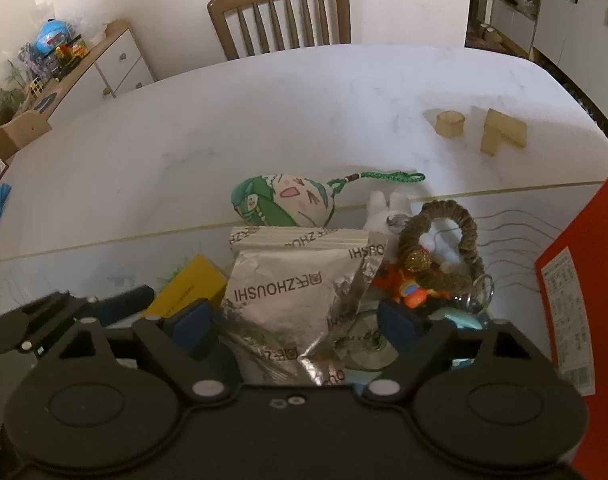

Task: Organize objects
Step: 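Grasp the yellow box with left tool while right tool grasps the foil bag, then carry yellow box and foil bag into the red box and open both tools, then withdraw both tools from the box back toward the pile, then grasp the green plush pouch with left tool while right tool grasps teal clip, then carry plush pouch and teal clip into the red box and open both tools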

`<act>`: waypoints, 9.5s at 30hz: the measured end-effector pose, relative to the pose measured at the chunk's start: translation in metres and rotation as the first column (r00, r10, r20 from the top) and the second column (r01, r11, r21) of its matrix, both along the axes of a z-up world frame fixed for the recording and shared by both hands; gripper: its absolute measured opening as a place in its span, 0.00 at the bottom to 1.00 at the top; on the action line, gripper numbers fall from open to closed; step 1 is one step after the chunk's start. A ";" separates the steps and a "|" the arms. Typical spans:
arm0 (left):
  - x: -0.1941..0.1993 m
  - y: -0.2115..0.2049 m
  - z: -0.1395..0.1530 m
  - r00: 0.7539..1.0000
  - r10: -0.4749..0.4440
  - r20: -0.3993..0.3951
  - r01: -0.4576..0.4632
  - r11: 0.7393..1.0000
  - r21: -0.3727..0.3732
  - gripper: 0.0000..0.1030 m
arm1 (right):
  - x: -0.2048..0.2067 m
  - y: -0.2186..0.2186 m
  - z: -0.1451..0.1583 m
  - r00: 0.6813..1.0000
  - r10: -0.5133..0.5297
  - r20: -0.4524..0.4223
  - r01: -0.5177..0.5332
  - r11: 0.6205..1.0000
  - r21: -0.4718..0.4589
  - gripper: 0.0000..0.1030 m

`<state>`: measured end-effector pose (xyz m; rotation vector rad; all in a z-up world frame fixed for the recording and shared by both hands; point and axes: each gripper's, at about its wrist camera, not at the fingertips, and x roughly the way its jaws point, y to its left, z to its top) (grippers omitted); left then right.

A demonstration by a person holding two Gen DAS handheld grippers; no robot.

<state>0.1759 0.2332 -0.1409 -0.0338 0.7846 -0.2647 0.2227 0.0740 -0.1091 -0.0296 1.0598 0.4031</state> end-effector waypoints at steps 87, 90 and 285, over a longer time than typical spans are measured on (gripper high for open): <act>0.001 -0.349 0.092 0.976 -0.204 -0.079 0.210 0.974 0.085 0.28 | 0.004 -0.383 0.079 0.995 -0.087 0.048 0.082 0.991 0.103 0.45; 0.009 -0.356 0.083 0.975 -0.192 -0.113 0.204 0.973 0.106 0.28 | 0.007 -0.377 0.070 0.999 -0.042 0.024 0.040 0.996 0.085 0.45; 0.020 -0.056 0.126 0.972 -0.233 -0.019 0.232 0.971 -0.060 0.66 | -0.113 -0.211 0.122 0.973 -0.115 0.202 0.103 0.992 0.069 0.33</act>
